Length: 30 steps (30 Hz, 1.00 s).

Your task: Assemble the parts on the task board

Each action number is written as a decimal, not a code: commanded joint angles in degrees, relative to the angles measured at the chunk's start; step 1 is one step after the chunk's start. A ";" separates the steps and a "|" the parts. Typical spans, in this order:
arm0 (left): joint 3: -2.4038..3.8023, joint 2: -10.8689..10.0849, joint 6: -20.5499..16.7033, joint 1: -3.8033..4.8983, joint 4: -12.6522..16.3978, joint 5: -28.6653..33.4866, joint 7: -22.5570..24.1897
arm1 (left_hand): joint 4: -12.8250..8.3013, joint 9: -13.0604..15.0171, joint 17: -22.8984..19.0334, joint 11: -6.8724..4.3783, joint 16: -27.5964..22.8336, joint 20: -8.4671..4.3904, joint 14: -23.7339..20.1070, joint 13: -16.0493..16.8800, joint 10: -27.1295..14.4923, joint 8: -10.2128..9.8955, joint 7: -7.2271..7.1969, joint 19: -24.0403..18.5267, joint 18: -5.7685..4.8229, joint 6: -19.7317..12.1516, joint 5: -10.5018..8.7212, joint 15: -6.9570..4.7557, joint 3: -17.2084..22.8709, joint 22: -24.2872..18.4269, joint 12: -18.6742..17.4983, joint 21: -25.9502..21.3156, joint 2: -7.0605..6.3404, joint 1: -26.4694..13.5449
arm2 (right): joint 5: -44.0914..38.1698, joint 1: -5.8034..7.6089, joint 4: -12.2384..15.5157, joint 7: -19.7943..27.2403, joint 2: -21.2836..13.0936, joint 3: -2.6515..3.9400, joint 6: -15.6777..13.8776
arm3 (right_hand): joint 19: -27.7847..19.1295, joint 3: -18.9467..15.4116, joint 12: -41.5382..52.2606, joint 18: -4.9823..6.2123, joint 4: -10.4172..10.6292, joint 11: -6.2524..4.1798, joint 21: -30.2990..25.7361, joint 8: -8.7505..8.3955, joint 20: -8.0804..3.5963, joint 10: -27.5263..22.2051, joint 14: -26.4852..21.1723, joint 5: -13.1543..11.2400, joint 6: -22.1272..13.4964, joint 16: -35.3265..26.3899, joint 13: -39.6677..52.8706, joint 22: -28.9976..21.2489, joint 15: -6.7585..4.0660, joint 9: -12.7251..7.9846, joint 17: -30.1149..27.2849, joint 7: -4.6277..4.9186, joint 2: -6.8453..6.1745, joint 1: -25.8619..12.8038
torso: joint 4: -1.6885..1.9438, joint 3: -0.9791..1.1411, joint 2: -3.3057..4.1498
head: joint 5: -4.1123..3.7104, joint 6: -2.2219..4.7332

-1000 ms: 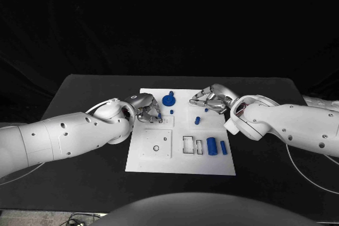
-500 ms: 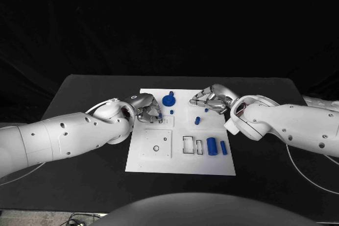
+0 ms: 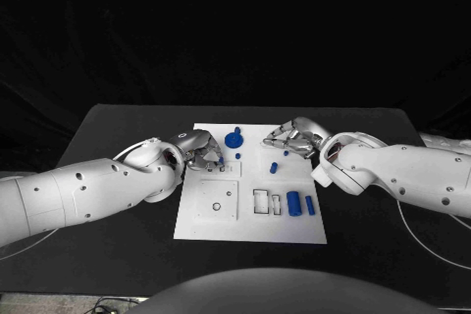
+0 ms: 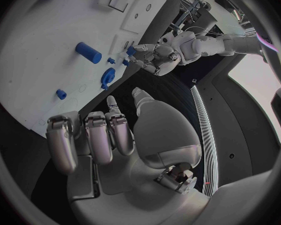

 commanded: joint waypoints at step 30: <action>0.16 0.21 15.56 3.37 1.31 5.52 -0.01 | -0.04 -1.27 15.10 -0.40 0.15 0.19 6.06 15.04 6.06 -0.55 0.07 6.03 -0.43 -0.12 -0.01 -0.26 0.70 15.09 -0.09 0.14 1.01 -3.94 | -0.67 -0.12 -0.22 -0.48 0.45 0.00 1.35 | 5.89 0.01 0.23 -0.82 0.32 0.26 0.26 0.34 0.32 5.95 5.98 0.56 0.30 0.23 15.10 15.09 0.41 0.10 15.07 0.70 0.46 -0.29 | 0.00 0.01 -0.02 | 0.03 0.00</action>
